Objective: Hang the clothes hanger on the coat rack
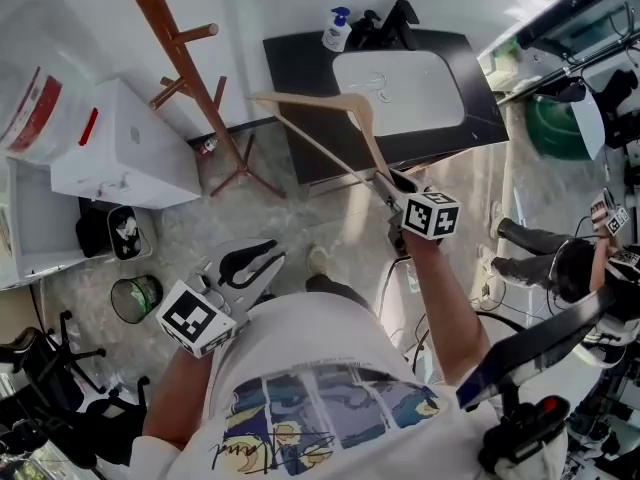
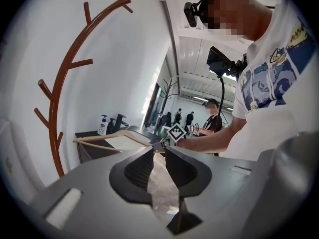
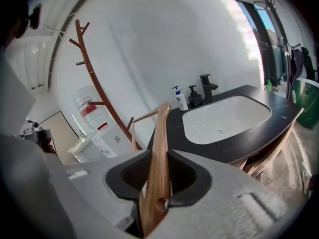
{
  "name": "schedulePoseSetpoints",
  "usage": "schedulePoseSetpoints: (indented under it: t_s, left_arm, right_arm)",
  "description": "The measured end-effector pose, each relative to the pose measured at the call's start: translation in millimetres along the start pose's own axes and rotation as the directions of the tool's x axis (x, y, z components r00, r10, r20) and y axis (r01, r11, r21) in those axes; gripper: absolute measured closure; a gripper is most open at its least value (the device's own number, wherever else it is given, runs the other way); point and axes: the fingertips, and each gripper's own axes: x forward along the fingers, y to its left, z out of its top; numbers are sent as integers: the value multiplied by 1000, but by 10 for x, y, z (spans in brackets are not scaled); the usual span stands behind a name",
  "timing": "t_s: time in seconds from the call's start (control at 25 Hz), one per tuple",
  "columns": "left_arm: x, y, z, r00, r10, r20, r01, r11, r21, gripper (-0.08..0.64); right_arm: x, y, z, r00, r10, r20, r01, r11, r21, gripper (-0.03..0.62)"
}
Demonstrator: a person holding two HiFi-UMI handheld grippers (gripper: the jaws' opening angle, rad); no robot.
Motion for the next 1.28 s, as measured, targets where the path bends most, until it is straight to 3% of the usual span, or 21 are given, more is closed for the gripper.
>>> schedulePoseSetpoints:
  t_s: [0.24,0.36,0.48,0.8,1.28]
  left_arm:
    - [158,-25,44,999,-10,34,12,999,-46,482]
    - [369,-22,258,995,-46,85,53,995,-83,482]
    - [452,-125,403,993,-68,96,73,996,-57,482]
    - [356,-105,243,997,-34,71,37,998,-46,482]
    - [117,-83,154,994,28,104,-21,998,-60,482]
  right_arm:
    - [-317,242,306,994,109,13,-109,992,-57,522]
    - [-296,189,351,991,130,22,-130,991,1,541]
    - [-308,181,341,987,156,25,-157,987,37,541]
    - [-432,432,491,969,244,48,-243,970,-13,541]
    - [-895,1148,932,899,438,23,-433,894,-120,541]
